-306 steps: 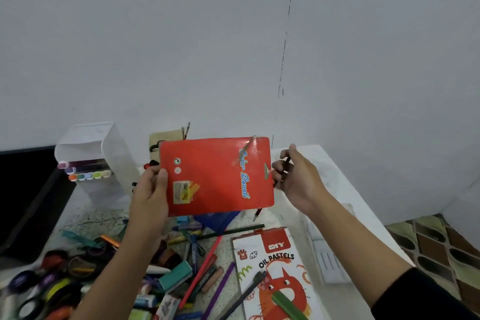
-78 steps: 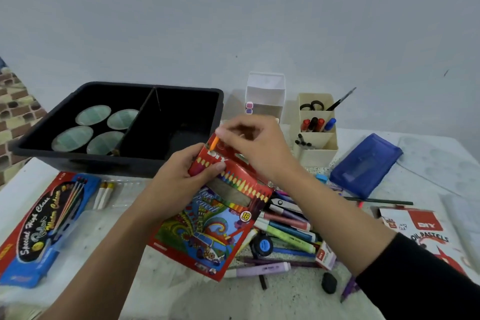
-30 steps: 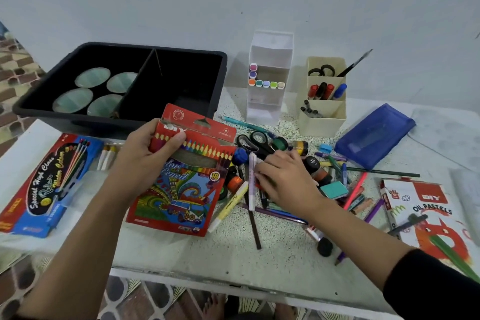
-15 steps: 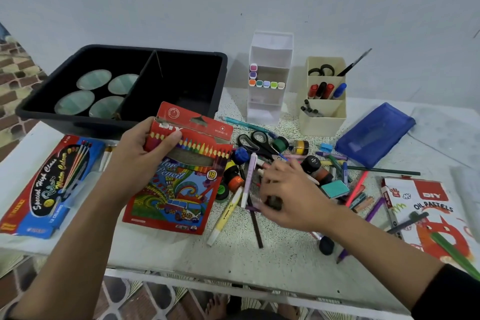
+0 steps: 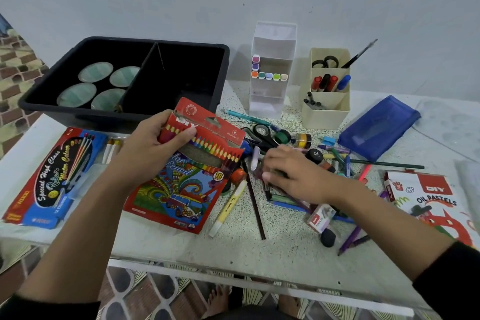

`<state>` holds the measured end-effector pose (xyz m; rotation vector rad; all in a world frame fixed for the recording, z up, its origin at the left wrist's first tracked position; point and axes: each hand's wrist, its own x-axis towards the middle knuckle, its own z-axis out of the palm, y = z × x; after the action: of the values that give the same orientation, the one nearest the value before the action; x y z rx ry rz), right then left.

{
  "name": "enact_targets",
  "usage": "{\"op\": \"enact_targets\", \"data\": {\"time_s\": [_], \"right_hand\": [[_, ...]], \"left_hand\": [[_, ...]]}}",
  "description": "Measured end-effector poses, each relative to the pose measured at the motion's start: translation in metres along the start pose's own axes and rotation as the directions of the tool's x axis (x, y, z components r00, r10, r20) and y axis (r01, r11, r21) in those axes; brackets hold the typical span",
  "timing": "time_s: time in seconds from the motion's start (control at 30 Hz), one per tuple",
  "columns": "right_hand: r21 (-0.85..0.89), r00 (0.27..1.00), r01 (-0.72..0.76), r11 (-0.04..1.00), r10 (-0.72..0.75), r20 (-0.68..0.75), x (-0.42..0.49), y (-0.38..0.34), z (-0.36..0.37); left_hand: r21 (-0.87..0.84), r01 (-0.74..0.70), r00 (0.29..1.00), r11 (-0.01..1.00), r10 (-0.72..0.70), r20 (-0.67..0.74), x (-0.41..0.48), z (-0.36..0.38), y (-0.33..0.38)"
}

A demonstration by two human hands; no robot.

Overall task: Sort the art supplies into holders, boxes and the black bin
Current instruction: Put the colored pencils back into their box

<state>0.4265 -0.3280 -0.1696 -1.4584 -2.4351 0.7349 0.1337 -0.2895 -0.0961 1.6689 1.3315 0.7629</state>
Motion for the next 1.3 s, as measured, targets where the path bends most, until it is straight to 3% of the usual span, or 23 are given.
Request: {"op": "enact_targets", "data": {"time_s": [0.23, 0.33, 0.5, 0.67, 0.8, 0.9, 0.97, 1.13, 1.2, 1.3], "right_hand": [[0.347, 0.992, -0.064, 0.936, 0.022, 0.124, 0.006, -0.002, -0.025], [0.389, 0.991, -0.047, 0.920, -0.006, 0.132, 0.012, -0.010, -0.040], [0.558, 1.000, 0.001, 0.830, -0.014, 0.018, 0.021, -0.013, -0.061], [0.555, 0.980, -0.041, 0.831, 0.141, -0.138, 0.032, -0.016, -0.051], [0.796, 0.886, 0.019, 0.605, 0.359, -0.294, 0.044, -0.027, -0.052], [0.943, 0.845, 0.147, 0.300, 0.457, -0.277, 0.057, -0.038, -0.061], [0.966, 0.812, 0.233, 0.114, 0.524, -0.258, 0.066, -0.041, -0.062], [0.929, 0.746, 0.345, -0.136, 0.640, -0.183, 0.080, -0.040, -0.052], [0.934, 0.747, 0.334, -0.126, 0.640, -0.181, 0.080, -0.041, -0.047], [0.960, 0.781, 0.272, 0.059, 0.570, -0.256, 0.076, -0.047, -0.046]], "left_hand": [[0.071, 0.004, 0.996, 0.997, -0.011, 0.092, 0.012, 0.001, 0.006], [0.096, 0.013, 0.993, 0.995, -0.024, 0.118, 0.018, -0.002, 0.008], [0.083, 0.012, 0.993, 0.996, -0.022, 0.115, 0.026, -0.003, 0.013], [0.061, -0.007, 0.996, 0.998, 0.001, 0.087, 0.030, 0.002, 0.017], [0.059, -0.026, 0.993, 0.998, 0.019, 0.115, 0.031, 0.003, 0.022], [0.063, -0.034, 0.989, 0.997, 0.025, 0.144, 0.032, 0.002, 0.027], [0.067, -0.033, 0.987, 0.997, 0.021, 0.162, 0.033, 0.002, 0.029], [0.068, -0.015, 0.976, 0.998, 0.000, 0.216, 0.031, 0.002, 0.030], [0.055, -0.013, 0.975, 0.998, 0.000, 0.222, 0.031, 0.002, 0.030], [0.039, -0.015, 0.978, 0.999, 0.007, 0.207, 0.030, 0.003, 0.031]]}}
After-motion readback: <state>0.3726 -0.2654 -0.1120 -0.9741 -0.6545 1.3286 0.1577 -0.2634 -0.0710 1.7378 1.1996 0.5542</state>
